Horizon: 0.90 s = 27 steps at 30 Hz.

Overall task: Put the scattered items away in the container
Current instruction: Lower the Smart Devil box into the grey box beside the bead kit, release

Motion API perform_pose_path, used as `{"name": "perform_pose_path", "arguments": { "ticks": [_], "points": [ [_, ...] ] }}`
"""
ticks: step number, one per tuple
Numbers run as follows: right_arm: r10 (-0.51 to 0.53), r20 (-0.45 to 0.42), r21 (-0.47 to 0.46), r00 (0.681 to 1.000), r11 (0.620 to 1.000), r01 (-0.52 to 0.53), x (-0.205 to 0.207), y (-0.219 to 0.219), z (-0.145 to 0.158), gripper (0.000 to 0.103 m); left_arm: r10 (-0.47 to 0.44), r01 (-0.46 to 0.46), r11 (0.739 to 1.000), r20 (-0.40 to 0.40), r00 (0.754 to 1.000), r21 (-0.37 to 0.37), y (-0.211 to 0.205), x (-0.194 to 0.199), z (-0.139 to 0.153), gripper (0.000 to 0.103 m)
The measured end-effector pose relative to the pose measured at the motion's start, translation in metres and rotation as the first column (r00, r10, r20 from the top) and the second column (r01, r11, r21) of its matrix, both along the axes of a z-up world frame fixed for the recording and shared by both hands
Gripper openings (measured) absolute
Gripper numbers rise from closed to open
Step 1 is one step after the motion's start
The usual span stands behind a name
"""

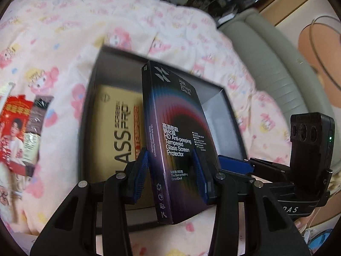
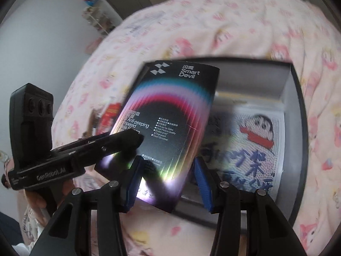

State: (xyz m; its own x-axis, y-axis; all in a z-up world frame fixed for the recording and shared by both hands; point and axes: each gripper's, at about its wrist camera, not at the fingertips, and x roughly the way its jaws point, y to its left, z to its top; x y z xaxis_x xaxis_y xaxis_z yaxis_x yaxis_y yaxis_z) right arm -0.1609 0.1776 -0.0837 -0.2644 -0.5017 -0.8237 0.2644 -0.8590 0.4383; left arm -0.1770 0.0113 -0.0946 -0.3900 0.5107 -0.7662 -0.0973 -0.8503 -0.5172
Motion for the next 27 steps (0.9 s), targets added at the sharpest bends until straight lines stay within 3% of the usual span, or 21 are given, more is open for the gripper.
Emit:
{"name": "perform_pose_path", "arguments": {
  "ticks": [4, 8, 11, 15, 20, 27],
  "points": [
    [0.009, 0.088, -0.016, 0.996, 1.0, -0.007, -0.003, 0.0, -0.025, 0.044, -0.006, 0.009, 0.999, 0.063, 0.998, -0.05, 0.007, -0.003, -0.016, 0.042],
    [0.002, 0.106, 0.024, 0.994, 1.0, -0.004, -0.004, -0.003, -0.035, 0.044, -0.015, 0.025, 0.995, 0.1, 0.995, -0.092, 0.017, -0.002, -0.03, 0.04],
    [-0.01, 0.113, -0.003, 0.994, 1.0, 0.01, -0.005, 0.005, -0.04, 0.044, -0.009, 0.034, 0.978, 0.124, 0.992, -0.204, 0.027, -0.003, -0.038, 0.042],
    [-0.086, 0.06, 0.007, 0.995, 0.996, 0.086, -0.002, 0.027, -0.026, 0.044, -0.02, 0.048, 0.939, 0.085, 0.996, -0.34, 0.041, 0.001, -0.027, 0.042],
    [-0.192, -0.091, 0.123, 0.977, 0.972, 0.202, 0.003, 0.043, -0.005, 0.044, -0.072, 0.085, 0.938, 0.051, 0.996, -0.335, 0.064, -0.001, -0.018, 0.055],
    [-0.233, -0.133, 0.162, 0.963, 0.954, 0.253, 0.0, 0.053, -0.001, 0.044, -0.132, 0.154, 0.924, 0.084, 0.988, -0.351, 0.103, -0.012, -0.03, 0.057]
  ]
}}
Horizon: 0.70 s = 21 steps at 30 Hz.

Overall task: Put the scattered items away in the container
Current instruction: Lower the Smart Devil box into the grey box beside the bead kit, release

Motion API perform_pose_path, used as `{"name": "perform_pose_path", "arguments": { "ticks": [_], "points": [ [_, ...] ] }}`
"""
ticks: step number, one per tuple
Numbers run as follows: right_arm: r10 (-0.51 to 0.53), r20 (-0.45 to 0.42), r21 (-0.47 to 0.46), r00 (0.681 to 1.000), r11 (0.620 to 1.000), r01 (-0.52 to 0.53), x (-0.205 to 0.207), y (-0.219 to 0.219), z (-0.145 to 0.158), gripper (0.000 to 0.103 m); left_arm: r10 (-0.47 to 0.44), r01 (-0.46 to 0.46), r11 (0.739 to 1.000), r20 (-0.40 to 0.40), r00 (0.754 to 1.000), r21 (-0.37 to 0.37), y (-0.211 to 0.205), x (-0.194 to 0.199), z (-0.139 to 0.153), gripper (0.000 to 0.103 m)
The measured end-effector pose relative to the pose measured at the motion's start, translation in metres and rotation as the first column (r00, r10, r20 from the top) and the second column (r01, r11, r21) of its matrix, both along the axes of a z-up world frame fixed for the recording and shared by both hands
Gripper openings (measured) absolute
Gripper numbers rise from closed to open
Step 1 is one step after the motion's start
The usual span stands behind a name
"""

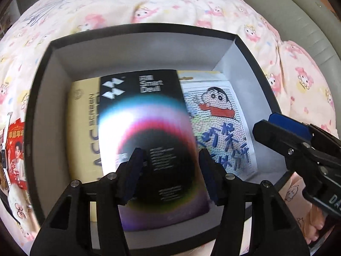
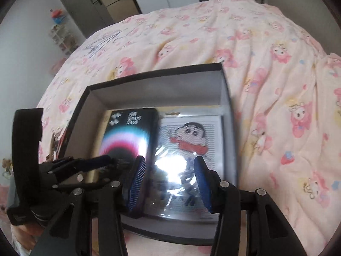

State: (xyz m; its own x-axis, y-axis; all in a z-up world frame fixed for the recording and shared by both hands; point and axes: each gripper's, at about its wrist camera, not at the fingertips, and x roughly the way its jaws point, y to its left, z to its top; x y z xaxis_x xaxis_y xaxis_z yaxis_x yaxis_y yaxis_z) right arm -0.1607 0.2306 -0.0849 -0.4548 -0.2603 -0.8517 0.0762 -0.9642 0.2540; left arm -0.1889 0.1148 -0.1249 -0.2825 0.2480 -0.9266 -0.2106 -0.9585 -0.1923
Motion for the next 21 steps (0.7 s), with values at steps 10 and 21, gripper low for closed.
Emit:
{"name": "perform_pose_path", "arguments": {
  "ticks": [10, 21],
  "points": [
    [-0.006, 0.006, -0.028, 1.0, 1.0, 0.006, -0.001, 0.004, 0.001, 0.044, 0.041, -0.047, 0.975, -0.035, 0.999, -0.218, 0.0, 0.007, -0.015, 0.064],
    [0.077, 0.021, 0.017, 0.997, 0.997, -0.077, -0.069, -0.035, 0.016, 0.044, 0.133, -0.134, 0.99, -0.012, 0.991, -0.052, -0.069, -0.004, 0.006, 0.049]
  ]
}}
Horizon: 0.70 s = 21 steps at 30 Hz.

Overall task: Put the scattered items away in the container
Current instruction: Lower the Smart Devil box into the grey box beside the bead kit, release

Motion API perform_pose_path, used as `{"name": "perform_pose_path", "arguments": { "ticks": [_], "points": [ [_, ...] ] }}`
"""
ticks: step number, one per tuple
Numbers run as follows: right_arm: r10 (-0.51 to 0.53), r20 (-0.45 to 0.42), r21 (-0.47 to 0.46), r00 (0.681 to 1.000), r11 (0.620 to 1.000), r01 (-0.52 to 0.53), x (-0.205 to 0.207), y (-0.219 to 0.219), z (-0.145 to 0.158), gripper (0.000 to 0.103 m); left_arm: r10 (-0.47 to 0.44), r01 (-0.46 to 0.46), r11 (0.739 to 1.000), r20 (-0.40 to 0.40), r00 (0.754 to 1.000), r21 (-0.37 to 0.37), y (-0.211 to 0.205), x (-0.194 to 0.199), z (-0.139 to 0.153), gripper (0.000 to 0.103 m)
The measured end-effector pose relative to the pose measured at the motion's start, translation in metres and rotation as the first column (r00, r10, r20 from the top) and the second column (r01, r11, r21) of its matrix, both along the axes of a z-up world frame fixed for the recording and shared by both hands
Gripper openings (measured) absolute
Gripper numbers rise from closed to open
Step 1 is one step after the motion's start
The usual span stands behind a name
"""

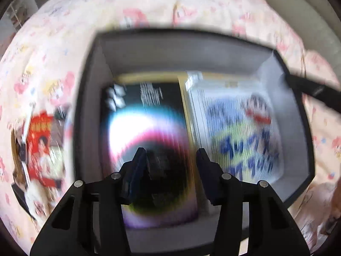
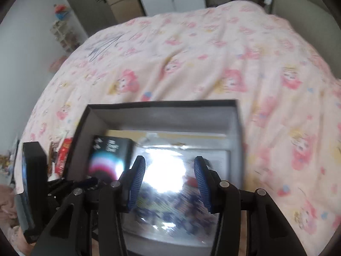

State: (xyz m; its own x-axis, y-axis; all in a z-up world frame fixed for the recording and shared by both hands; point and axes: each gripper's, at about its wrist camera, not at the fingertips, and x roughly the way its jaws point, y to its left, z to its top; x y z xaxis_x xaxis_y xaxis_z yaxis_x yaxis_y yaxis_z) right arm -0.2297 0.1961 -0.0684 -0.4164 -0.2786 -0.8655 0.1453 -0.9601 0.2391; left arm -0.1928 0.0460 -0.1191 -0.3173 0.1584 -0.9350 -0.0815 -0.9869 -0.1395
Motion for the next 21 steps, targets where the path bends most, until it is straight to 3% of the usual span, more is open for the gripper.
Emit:
{"name": "perform_pose_path", "arguments": {
  "ticks": [4, 7, 11, 17, 21],
  "points": [
    [0.028, 0.106, -0.036, 0.994, 0.999, -0.025, -0.03, -0.018, -0.032, 0.044, 0.035, -0.035, 0.999, -0.017, 0.999, 0.036, -0.014, -0.039, 0.0, 0.038],
    [0.045, 0.123, -0.032, 0.991, 0.999, -0.041, -0.039, -0.021, -0.048, 0.043, 0.029, -0.028, 0.998, -0.009, 1.0, 0.053, -0.021, -0.069, -0.008, 0.037],
    [0.039, 0.136, -0.01, 0.99, 0.999, -0.038, -0.048, -0.017, -0.069, 0.039, 0.032, -0.032, 0.999, 0.006, 0.999, 0.003, -0.013, -0.104, -0.02, 0.037],
    [0.023, 0.216, -0.045, 0.976, 0.999, -0.014, -0.05, -0.007, -0.078, 0.039, 0.093, -0.091, 0.994, 0.026, 0.995, -0.053, -0.019, -0.096, -0.021, 0.032],
    [0.033, 0.252, -0.066, 0.967, 0.998, -0.016, -0.042, -0.004, -0.082, 0.039, 0.063, -0.062, 0.998, 0.034, 0.997, -0.016, -0.02, -0.095, -0.016, 0.032]
  ]
}}
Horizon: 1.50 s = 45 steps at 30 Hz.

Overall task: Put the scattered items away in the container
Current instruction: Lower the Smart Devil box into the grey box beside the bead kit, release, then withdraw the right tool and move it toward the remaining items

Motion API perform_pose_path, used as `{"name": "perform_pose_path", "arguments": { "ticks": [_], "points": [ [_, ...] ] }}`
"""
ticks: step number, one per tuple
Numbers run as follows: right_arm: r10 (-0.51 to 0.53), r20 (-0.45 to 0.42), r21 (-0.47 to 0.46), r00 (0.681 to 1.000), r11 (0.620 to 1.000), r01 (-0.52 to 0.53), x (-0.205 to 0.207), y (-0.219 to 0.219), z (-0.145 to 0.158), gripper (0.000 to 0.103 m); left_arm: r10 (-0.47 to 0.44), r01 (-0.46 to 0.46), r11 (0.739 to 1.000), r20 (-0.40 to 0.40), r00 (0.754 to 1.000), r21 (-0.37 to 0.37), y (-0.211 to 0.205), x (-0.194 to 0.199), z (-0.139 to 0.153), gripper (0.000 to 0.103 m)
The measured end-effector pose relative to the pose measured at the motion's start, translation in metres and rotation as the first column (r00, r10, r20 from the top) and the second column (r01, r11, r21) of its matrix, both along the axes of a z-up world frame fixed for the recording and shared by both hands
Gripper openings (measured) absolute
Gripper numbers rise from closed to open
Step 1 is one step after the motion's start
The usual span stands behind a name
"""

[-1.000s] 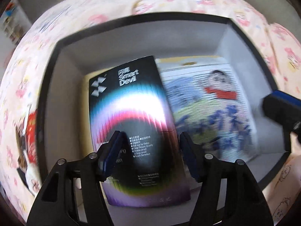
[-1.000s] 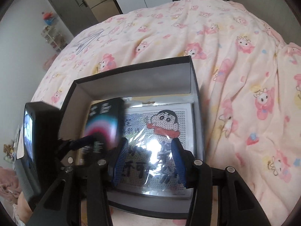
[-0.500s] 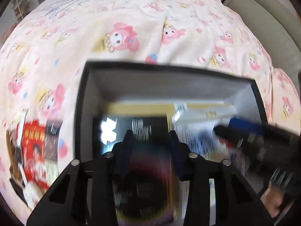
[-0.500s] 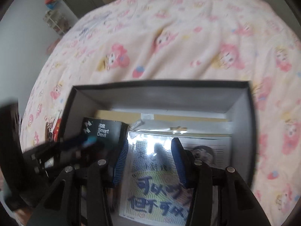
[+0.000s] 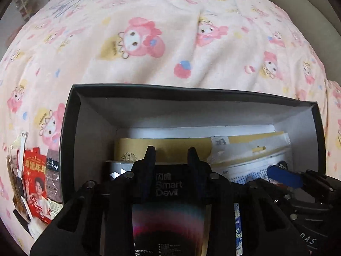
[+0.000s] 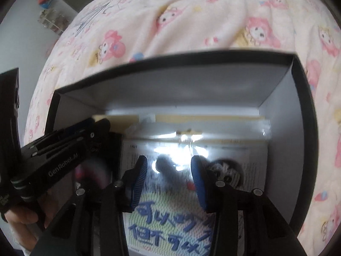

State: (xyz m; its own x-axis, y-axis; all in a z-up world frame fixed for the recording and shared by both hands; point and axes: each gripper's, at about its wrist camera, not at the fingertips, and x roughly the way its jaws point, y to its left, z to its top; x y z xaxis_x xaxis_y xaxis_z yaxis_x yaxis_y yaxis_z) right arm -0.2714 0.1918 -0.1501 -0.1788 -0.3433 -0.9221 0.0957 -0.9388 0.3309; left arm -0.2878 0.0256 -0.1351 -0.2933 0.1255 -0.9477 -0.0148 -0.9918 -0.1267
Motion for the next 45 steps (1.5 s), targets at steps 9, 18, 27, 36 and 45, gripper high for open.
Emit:
{"name": "perform_pose_path", "arguments": {
  "ticks": [9, 18, 27, 36, 45],
  "points": [
    [-0.002, -0.056, -0.024, 0.998, 1.0, 0.001, 0.03, 0.004, 0.025, 0.039, -0.038, 0.02, 0.966, 0.068, 0.997, 0.258, -0.009, 0.055, 0.011, 0.032],
    [-0.019, -0.004, -0.05, 1.0, 0.999, 0.018, 0.049, 0.011, 0.016, 0.039, -0.071, 0.037, 0.963, 0.12, 0.99, 0.266, 0.027, 0.065, -0.01, 0.022],
    [-0.041, -0.014, 0.045, 0.999, 0.998, 0.041, 0.067, 0.023, 0.011, 0.039, -0.016, -0.024, 0.965, 0.148, 0.989, 0.262, 0.041, 0.064, -0.018, 0.022],
    [-0.037, 0.019, -0.008, 0.999, 0.999, 0.038, 0.067, 0.033, 0.006, 0.039, -0.062, 0.018, 0.951, 0.133, 0.989, 0.309, 0.052, 0.062, -0.013, 0.034],
    [-0.061, -0.118, 0.15, 0.991, 0.986, 0.079, 0.086, 0.026, 0.032, 0.041, -0.078, 0.084, 0.953, -0.034, 0.996, 0.292, 0.055, 0.085, 0.029, 0.052]
  ]
}}
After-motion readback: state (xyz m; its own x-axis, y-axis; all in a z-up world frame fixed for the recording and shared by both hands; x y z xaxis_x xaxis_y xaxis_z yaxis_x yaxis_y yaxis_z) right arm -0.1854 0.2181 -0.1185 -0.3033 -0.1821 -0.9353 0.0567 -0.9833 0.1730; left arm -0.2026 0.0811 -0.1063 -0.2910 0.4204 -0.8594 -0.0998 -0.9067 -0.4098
